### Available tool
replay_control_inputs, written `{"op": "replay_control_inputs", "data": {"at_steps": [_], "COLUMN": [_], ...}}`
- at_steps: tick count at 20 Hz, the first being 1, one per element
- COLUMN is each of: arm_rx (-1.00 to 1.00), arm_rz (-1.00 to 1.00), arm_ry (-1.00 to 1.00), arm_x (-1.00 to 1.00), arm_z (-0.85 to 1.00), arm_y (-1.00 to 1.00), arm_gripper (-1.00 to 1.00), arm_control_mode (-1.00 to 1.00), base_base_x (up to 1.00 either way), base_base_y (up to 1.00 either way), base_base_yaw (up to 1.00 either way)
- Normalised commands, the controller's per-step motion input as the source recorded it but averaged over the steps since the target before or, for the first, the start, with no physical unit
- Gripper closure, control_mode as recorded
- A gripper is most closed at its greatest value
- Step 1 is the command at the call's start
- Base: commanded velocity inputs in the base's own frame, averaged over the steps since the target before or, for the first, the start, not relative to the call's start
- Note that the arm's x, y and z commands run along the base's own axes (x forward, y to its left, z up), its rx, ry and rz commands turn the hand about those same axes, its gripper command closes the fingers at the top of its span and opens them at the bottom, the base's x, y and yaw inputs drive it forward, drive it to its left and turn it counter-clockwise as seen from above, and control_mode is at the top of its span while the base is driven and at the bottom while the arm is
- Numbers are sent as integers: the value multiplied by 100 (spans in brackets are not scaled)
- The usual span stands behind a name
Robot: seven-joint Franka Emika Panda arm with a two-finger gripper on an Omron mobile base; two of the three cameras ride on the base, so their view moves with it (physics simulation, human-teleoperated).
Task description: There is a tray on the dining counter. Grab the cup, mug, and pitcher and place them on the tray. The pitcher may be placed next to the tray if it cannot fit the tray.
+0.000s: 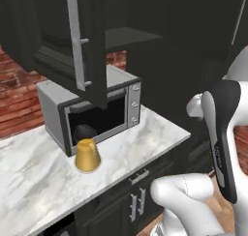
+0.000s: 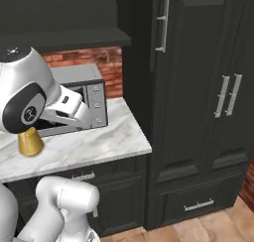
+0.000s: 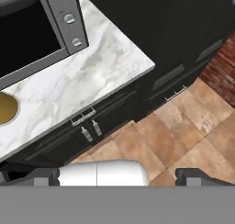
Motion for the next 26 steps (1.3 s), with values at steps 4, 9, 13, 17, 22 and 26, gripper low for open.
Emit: {"op": "replay_control_inputs", "data": {"at_steps": [4, 9, 13, 17, 22, 26], "arm_rx": [0, 0, 0, 0, 0, 0], "arm_rz": [0, 0, 0, 0, 0, 0], "arm_ry": [0, 0, 0, 0, 0, 0], "arm_x": [0, 0, 0, 0, 0, 0], "arm_z": [0, 0, 0, 0, 0, 0], "arm_y": [0, 0, 0, 0, 0, 0], "arm_gripper": [-100, -100, -100, -100, -100, -100], "arm_control_mode": [100, 100, 100, 100, 100, 100], "base_base_x": [40, 37, 36, 39, 42, 31], "base_base_y": [-30, -11, 0, 0, 0, 0], "base_base_yaw": [41, 38, 34, 21, 25, 26]}}
